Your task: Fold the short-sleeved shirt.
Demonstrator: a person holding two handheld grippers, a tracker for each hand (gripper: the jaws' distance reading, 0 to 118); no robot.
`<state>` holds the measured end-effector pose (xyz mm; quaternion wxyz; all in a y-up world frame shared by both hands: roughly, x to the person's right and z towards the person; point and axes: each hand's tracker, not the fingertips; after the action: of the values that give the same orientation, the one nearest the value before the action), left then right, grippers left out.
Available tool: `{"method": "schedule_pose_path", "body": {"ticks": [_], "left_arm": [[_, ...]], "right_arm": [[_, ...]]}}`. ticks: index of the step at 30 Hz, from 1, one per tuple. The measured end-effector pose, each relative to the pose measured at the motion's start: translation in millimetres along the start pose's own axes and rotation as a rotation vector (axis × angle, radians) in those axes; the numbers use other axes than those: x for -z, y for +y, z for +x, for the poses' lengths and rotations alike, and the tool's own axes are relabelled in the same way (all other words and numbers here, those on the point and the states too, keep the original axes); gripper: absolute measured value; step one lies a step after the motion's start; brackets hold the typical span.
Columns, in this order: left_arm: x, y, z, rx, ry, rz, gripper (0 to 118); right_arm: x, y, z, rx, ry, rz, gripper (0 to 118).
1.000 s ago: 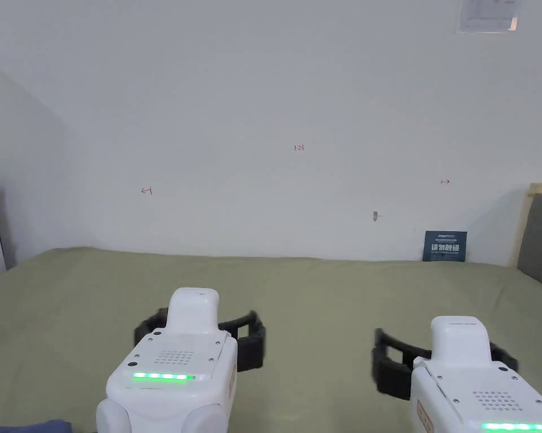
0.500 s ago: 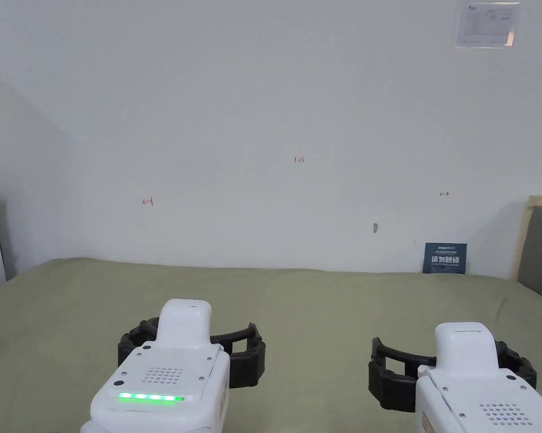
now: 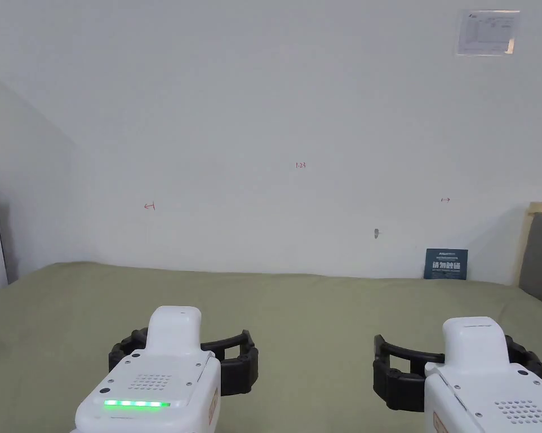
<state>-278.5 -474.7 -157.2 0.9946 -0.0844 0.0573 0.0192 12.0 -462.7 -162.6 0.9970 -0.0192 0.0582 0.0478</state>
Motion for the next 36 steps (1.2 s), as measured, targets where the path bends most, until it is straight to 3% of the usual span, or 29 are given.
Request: {"method": "schedule_pose_path", "body": {"ticks": [6, 12, 15, 19, 21, 27, 36], "left_arm": [[-2.6, -0.5, 2.9, 0.003, -0.012, -0.009, 118], [-9.6, 6.8, 6.7, 0.022, -0.026, -0.004, 118], [-10.7, 9.0, 8.0, 0.030, -0.026, 0.000, 118], [-10.7, 12.1, 10.2, 0.037, -0.032, -0.002, 118], [-9.6, 12.6, 10.8, 0.044, -0.031, 0.000, 118], [-9.9, 15.0, 9.9, 0.043, -0.028, -0.001, 118], [-10.0, 17.4, 8.5, 0.023, -0.040, -0.013, 118]], "right_arm": [[2.4, 7.8, 0.2, 0.027, 0.010, -0.021, 118], [2.1, 10.5, -0.7, -0.025, -0.024, -0.017, 118], [7.6, 13.0, -8.1, -0.033, -0.119, -0.109, 118], [4.3, 9.5, -4.1, 0.013, -0.020, -0.066, 118], [1.9, 10.8, -2.4, 0.015, -0.026, -0.074, 118], [2.3, 9.1, 0.1, -0.039, -0.003, -0.076, 118], [2.2, 16.6, 11.6, 0.091, 0.014, -0.122, 118]]}}
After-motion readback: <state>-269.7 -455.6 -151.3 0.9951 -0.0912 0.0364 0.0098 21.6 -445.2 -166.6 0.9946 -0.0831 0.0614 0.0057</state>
